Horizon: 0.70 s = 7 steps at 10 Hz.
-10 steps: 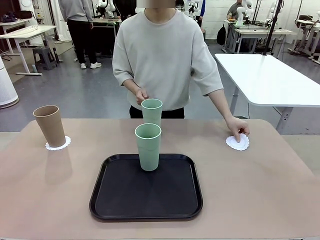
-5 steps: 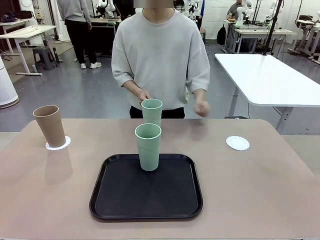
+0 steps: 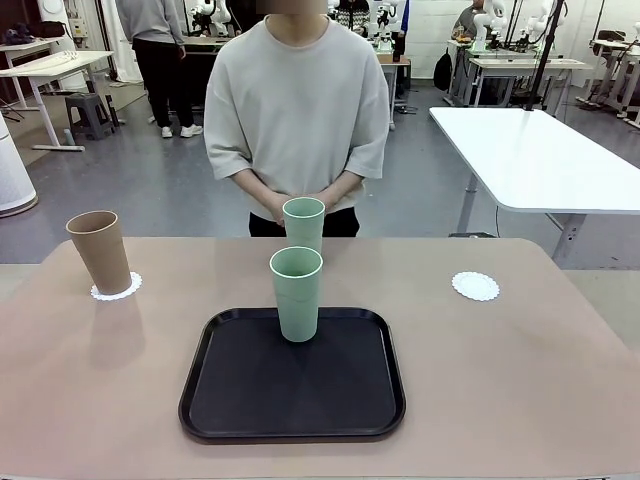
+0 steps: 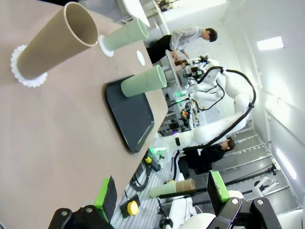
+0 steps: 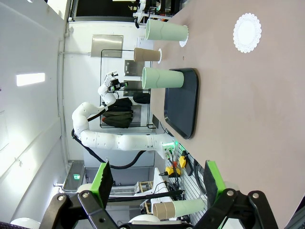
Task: Place coasters on the table and set cups on them.
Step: Take one Reusable plastic cup from the Flat Tray and place it on a coaster set by the human.
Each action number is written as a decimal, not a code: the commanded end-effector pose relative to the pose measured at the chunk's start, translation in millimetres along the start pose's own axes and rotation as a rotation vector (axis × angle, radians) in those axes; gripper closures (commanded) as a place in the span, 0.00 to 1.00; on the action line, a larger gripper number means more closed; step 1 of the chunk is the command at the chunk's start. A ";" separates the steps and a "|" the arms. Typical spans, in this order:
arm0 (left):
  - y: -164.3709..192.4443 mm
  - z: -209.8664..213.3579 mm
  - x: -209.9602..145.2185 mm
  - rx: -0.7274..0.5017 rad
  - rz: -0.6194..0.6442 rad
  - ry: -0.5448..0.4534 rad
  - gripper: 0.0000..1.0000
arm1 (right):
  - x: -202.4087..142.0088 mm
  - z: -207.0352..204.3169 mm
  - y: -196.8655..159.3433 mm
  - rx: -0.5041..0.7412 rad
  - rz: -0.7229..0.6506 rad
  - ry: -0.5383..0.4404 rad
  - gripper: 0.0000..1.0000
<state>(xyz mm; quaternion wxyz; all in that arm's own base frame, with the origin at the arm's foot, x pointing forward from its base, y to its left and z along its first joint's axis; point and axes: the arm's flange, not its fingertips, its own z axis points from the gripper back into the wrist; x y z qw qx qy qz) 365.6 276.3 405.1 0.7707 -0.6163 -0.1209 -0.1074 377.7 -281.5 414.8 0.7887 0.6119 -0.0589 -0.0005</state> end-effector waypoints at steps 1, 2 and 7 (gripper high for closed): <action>-1.5 -0.3 -2.0 0.000 0.000 -0.004 0.00 | 2.2 -0.7 0.5 0.005 0.002 -0.014 0.00; -1.5 -0.3 -2.0 0.000 0.000 -0.004 0.00 | 2.2 -0.7 0.5 0.005 0.002 -0.014 0.00; -1.5 -0.3 -2.0 0.000 0.000 -0.004 0.00 | 59.8 -78.6 104.0 -0.324 0.126 0.168 0.00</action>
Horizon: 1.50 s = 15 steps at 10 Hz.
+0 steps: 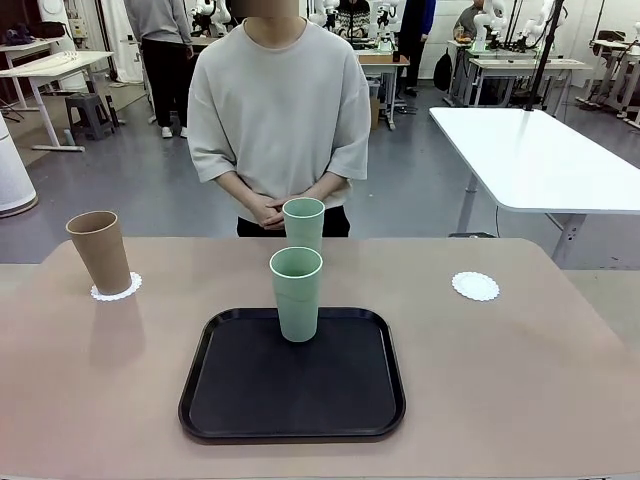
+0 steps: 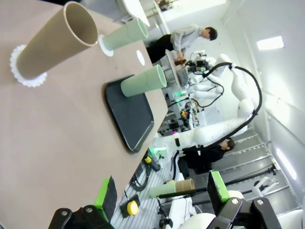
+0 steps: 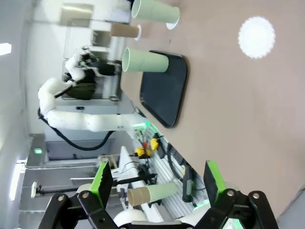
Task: Place coasters on the table and set cups on them.
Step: Take one Reusable plastic cup from the Flat Tray and place it on a coaster set by the human.
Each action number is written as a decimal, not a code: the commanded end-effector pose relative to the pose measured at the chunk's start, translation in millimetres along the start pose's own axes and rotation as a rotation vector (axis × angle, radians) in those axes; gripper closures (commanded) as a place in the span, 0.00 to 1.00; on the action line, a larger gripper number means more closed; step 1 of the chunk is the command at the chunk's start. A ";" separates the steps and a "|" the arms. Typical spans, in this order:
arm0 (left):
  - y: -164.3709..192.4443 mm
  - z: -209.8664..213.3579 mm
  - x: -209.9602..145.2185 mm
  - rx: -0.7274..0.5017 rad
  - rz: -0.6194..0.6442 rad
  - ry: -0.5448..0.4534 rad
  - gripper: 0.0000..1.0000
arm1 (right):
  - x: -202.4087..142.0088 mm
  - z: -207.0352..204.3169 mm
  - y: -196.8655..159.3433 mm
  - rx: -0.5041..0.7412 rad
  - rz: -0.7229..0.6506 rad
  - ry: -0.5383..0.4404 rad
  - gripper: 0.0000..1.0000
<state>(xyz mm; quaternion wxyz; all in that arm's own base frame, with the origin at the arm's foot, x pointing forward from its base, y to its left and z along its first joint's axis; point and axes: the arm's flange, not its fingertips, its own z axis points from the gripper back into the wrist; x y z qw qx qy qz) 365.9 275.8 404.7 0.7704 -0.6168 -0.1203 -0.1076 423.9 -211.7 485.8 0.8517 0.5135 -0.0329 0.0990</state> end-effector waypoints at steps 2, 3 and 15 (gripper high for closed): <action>-1.9 0.4 -2.1 0.002 -0.001 -0.005 0.00 | 43.8 -78.4 84.9 -0.229 0.032 0.017 0.00; -1.9 0.4 -2.1 0.002 -0.001 -0.005 0.00 | 44.3 -110.1 105.9 -0.330 0.079 0.015 0.00; -1.9 0.4 -2.1 0.002 -0.001 -0.005 0.00 | 4.5 -251.3 161.0 -0.598 0.424 0.120 0.00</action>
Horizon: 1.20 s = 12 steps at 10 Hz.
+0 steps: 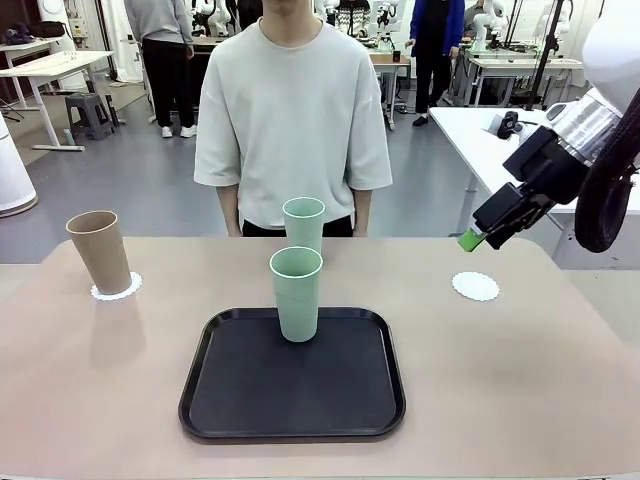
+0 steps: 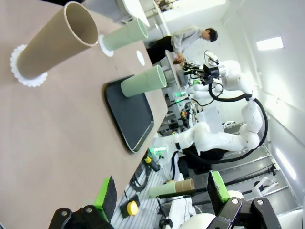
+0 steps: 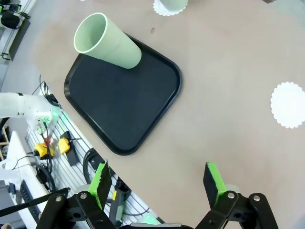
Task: Place coasters on the table and set cups on them.
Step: Take one Reusable plastic cup from the Flat Tray and place it on a coaster set by the human.
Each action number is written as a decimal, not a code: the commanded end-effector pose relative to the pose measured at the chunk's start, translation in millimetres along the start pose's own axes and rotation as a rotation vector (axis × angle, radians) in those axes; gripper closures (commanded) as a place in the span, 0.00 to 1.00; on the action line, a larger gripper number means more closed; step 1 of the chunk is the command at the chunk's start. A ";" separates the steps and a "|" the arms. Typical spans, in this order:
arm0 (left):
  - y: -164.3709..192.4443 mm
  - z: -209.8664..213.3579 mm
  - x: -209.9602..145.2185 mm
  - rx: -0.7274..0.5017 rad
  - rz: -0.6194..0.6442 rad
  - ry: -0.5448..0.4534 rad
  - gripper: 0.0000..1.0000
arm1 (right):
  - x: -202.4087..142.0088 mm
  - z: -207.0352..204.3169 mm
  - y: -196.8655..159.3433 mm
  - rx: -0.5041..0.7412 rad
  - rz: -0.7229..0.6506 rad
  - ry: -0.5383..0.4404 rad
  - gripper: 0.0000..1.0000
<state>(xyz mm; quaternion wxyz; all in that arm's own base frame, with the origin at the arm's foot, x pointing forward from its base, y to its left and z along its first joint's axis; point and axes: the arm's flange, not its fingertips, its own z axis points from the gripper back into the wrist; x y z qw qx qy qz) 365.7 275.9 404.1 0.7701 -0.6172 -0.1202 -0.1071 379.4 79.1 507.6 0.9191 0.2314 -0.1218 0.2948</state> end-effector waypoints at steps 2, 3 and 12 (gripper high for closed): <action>-2.3 0.3 -1.7 0.003 -0.002 -0.004 0.00 | 20.1 -13.2 -5.9 0.083 0.241 -0.113 0.00; -2.3 0.3 -1.7 0.003 -0.002 -0.004 0.00 | 39.7 -37.0 1.6 0.136 0.451 -0.132 0.00; -2.3 0.3 -1.7 0.003 -0.002 -0.004 0.00 | 47.5 -108.3 -28.4 0.607 1.002 -0.461 0.00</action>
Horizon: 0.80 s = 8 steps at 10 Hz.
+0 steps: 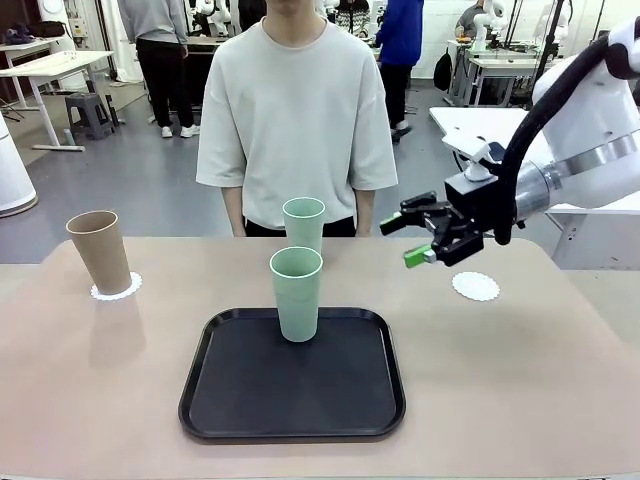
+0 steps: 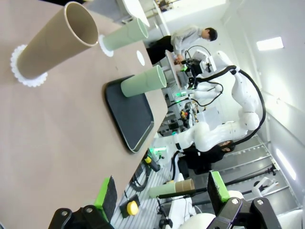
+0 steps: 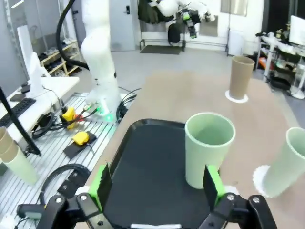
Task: Place coasters on the table and set cups on them.
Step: Take one Reusable plastic cup from the Flat Tray and place it on a coaster set by the human.
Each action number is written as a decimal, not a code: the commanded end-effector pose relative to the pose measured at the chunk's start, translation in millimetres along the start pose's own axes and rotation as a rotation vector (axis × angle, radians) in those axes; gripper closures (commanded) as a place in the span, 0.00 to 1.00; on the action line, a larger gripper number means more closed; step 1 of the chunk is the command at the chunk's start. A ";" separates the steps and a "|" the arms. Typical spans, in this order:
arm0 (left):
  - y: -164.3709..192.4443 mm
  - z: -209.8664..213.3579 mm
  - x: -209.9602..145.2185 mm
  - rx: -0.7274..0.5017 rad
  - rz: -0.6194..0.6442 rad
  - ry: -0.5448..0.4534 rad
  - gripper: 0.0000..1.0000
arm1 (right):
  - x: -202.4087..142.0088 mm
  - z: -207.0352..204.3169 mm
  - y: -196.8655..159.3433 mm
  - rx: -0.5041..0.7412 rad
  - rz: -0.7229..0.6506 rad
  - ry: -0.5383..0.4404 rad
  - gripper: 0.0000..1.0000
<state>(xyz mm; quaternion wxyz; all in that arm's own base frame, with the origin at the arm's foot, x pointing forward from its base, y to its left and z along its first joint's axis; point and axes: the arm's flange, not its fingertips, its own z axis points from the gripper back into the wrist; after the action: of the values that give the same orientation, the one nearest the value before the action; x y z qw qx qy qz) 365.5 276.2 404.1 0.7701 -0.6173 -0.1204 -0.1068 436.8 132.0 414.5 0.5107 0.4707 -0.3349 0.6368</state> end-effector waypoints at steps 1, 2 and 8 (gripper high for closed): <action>-2.4 0.1 -1.5 0.002 -0.002 -0.004 0.00 | 12.8 -5.9 -1.2 -0.030 0.007 -0.001 0.00; -2.4 0.1 -1.5 0.002 -0.002 -0.004 0.00 | 12.8 -5.9 -1.2 -0.030 0.007 -0.001 0.00; -2.4 0.1 -1.5 0.002 -0.002 -0.004 0.00 | -29.1 -29.4 -18.9 -0.200 0.055 -0.011 0.00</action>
<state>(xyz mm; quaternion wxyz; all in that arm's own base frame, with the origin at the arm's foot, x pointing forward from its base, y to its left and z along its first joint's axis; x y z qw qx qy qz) 365.5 276.2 404.1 0.7701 -0.6172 -0.1205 -0.1069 448.6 140.8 403.2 0.5389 0.4243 -0.3884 0.6155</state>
